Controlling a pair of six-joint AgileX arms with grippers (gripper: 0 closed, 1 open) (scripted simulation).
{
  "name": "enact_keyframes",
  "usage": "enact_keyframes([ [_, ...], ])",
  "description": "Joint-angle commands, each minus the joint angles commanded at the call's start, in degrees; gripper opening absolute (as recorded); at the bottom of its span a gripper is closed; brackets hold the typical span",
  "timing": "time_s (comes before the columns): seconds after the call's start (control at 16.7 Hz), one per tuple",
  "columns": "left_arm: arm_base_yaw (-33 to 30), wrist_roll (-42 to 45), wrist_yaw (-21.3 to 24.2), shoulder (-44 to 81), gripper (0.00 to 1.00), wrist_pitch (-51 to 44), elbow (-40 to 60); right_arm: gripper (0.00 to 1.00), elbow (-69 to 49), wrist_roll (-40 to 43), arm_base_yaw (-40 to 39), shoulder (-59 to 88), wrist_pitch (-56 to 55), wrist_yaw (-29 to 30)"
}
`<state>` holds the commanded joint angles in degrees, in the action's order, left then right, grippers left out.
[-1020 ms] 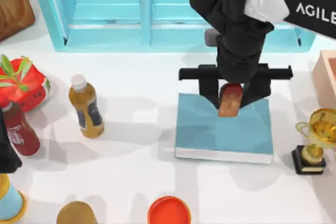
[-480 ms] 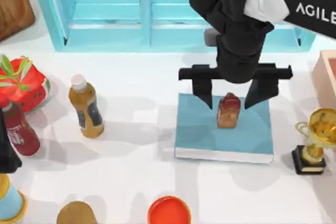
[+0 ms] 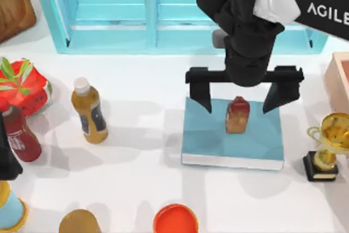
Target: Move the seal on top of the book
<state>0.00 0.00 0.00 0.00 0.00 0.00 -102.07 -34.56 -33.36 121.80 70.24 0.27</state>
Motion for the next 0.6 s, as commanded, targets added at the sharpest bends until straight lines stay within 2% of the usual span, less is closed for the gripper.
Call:
enact_keyframes([
  [0.6,0.0,0.0,0.0,0.0,1.0,0.0,0.0,1.0,-6.2,0.1,0.1,-0.3,6.6,0.0],
])
